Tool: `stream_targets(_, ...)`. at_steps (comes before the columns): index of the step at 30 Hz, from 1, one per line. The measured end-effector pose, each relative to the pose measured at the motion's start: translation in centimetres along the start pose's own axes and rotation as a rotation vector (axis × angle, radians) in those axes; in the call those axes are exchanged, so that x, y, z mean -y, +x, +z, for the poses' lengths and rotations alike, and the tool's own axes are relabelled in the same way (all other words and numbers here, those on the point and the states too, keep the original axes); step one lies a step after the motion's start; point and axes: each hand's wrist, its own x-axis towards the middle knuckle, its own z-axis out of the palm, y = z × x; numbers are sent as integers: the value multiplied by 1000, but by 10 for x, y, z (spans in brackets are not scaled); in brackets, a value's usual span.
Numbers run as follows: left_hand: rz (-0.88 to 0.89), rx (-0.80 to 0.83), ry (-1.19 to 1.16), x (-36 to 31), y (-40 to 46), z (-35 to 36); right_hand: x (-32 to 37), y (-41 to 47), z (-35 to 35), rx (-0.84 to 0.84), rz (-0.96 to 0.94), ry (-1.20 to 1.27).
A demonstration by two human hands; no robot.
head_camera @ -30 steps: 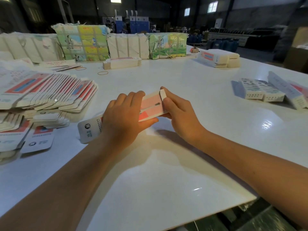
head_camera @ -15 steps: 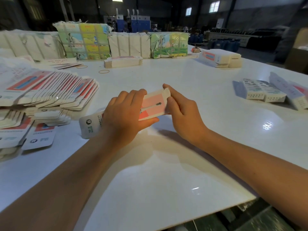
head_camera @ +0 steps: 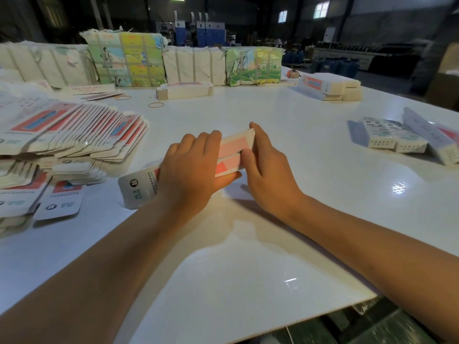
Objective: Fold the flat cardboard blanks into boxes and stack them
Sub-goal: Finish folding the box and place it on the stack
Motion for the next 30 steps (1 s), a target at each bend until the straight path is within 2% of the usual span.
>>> stream_targets(14, 34, -52, 143, -8, 0, -2, 0, 1, -4, 54, -4, -71)
stream_targets(23, 13, -47, 63, 3, 1, 1, 5, 3, -1, 74, 100, 125)
stream_targets(27, -52, -22, 19, 7, 4, -1, 5, 2, -2, 10, 84, 116)
stream_targets(30, -82, -14, 10, 8, 3, -2, 7, -1, 0, 22, 28, 143)
